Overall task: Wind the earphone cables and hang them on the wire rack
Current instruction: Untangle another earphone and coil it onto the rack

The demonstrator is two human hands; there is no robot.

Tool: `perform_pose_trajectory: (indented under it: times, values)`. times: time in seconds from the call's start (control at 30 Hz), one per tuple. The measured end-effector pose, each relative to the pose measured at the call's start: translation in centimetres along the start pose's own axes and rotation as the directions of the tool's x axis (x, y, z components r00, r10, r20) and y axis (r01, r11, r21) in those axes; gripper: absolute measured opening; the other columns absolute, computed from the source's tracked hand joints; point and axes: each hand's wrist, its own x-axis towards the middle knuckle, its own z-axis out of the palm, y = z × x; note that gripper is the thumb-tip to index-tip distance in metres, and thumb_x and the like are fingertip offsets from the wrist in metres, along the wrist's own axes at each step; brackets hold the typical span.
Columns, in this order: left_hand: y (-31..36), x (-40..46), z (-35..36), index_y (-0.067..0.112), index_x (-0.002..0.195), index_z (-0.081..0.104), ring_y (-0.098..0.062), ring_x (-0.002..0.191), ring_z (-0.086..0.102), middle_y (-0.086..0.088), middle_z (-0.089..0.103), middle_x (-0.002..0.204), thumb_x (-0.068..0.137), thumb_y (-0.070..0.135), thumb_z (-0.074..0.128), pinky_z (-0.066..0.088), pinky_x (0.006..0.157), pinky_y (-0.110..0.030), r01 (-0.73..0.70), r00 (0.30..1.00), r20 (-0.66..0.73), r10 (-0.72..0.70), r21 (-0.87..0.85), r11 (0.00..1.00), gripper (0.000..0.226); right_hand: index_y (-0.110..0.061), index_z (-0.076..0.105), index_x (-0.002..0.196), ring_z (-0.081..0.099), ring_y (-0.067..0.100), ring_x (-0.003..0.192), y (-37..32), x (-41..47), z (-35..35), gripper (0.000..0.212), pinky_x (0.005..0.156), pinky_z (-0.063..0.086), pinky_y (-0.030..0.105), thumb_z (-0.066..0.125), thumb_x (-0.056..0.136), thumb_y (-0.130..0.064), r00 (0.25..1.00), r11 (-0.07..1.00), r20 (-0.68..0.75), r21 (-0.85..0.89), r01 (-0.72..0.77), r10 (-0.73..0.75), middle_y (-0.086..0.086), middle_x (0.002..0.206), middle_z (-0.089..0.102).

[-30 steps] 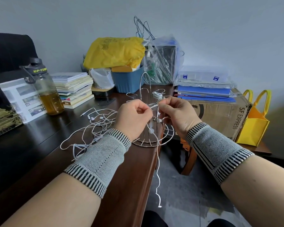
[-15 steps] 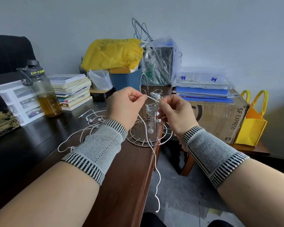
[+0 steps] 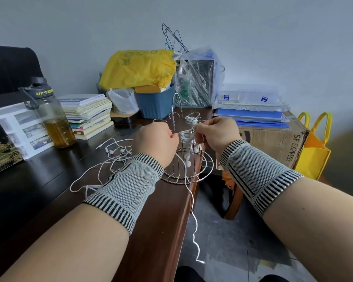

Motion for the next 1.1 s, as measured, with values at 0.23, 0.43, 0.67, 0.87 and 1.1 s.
perform_pose_trajectory:
  times: [0.23,0.43,0.67,0.87,1.1]
  values:
    - [-0.3,-0.1,0.6,0.016,0.048,0.042,-0.018,0.051,0.043,0.002,0.042,0.049,0.095,0.041,0.053,0.035,0.053,-0.028,-0.004,1.000,0.029,0.001,0.088,0.996,0.054,-0.011,0.061,0.067,0.061,0.020,0.055,0.4,0.9,0.9,0.017,0.063,0.055,0.038,0.071,0.080,-0.011,0.995,0.999,-0.100,-0.039,-0.024,0.020,0.011,0.069,0.071]
    - [-0.5,-0.2,0.4,0.012,0.044,0.044,-0.017,0.050,0.043,0.001,0.042,0.046,0.094,0.034,0.052,0.034,0.056,-0.028,-0.005,1.000,0.025,0.005,0.013,1.000,0.056,-0.009,0.060,0.071,0.062,0.024,0.065,1.5,0.5,0.7,0.015,0.072,0.054,0.039,0.069,0.081,-0.002,0.990,0.971,-0.047,0.203,-0.124,0.136,0.010,0.065,0.068]
    - [-0.2,-0.6,0.3,0.007,0.055,0.057,-0.023,0.066,0.056,-0.004,0.060,0.064,0.092,0.031,0.055,0.041,0.059,-0.029,-0.021,0.999,0.047,0.025,-0.083,0.996,0.044,-0.020,0.059,0.066,0.069,0.025,0.072,1.7,1.2,1.2,0.016,0.072,0.058,0.046,0.073,0.074,-0.022,0.974,0.987,-0.214,-0.152,0.041,-0.074,0.004,0.072,0.070]
    - [-0.5,-1.0,0.3,0.007,0.049,0.051,-0.025,0.065,0.054,-0.005,0.052,0.055,0.085,0.029,0.057,0.049,0.065,-0.034,-0.029,0.995,0.090,0.046,-0.181,0.983,0.043,-0.020,0.058,0.064,0.070,0.026,0.072,1.9,1.2,1.6,0.019,0.071,0.059,0.046,0.073,0.073,-0.026,0.979,0.990,-0.200,-0.141,0.021,-0.049,0.005,0.072,0.071]
    - [-0.3,-2.0,-0.1,0.015,0.040,0.059,-0.016,0.090,0.062,0.002,0.072,0.093,0.070,0.033,0.059,0.047,0.084,-0.029,-0.010,0.966,0.243,0.090,-0.312,0.950,0.035,-0.016,0.062,0.068,0.070,0.023,0.067,2.9,0.4,1.1,0.013,0.072,0.059,0.048,0.072,0.076,-0.015,0.989,0.998,-0.135,-0.020,0.053,-0.055,0.005,0.068,0.071]
